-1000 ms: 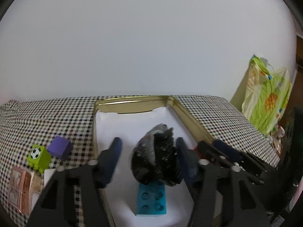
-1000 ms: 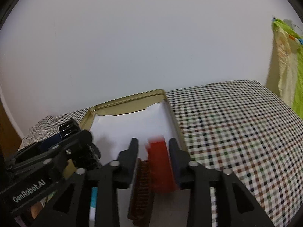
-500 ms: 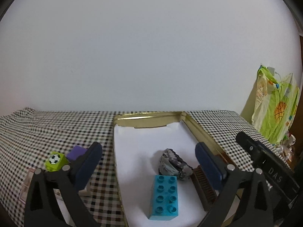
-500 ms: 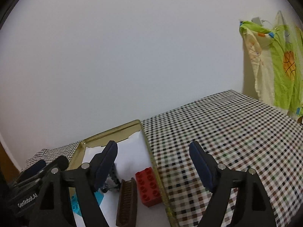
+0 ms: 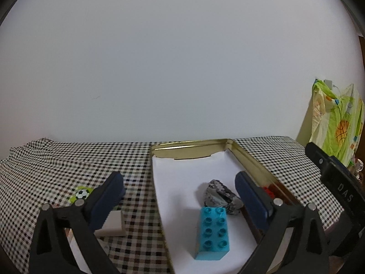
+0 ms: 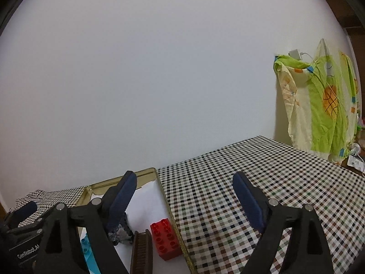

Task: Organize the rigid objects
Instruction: 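Lower the red brick and black clip into the tin and open both tools, then lift both tools out of the tin toward the remaining objects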

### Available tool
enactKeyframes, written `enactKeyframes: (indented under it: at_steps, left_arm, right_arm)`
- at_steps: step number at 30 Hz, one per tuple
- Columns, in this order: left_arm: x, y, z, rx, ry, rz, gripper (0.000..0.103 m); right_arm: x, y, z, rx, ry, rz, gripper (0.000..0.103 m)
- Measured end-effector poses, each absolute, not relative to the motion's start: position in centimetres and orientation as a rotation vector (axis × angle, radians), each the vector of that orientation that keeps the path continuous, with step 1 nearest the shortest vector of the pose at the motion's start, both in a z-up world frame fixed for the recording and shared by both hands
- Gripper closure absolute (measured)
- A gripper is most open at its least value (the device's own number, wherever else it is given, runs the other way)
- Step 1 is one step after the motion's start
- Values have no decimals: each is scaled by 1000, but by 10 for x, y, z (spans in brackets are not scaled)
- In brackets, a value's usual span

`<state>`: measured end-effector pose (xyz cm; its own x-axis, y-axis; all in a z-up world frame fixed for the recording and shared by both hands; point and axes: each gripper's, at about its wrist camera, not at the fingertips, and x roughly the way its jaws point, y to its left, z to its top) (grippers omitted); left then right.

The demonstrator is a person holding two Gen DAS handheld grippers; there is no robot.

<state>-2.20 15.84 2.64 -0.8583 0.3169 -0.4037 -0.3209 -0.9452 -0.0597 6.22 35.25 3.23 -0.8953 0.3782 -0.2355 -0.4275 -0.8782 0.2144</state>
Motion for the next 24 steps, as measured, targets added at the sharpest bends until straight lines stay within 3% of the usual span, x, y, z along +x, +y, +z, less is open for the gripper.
enactKeyframes:
  at_steps: [18,24]
  left_arm:
    - [-13,134,8,-616,130,2796,3]
    - [-5,119,8,-615,115,2781,3]
  right_arm:
    - [72,326,29,-321,388,2689,15]
    - [78,307,33,-307,310,2697,15]
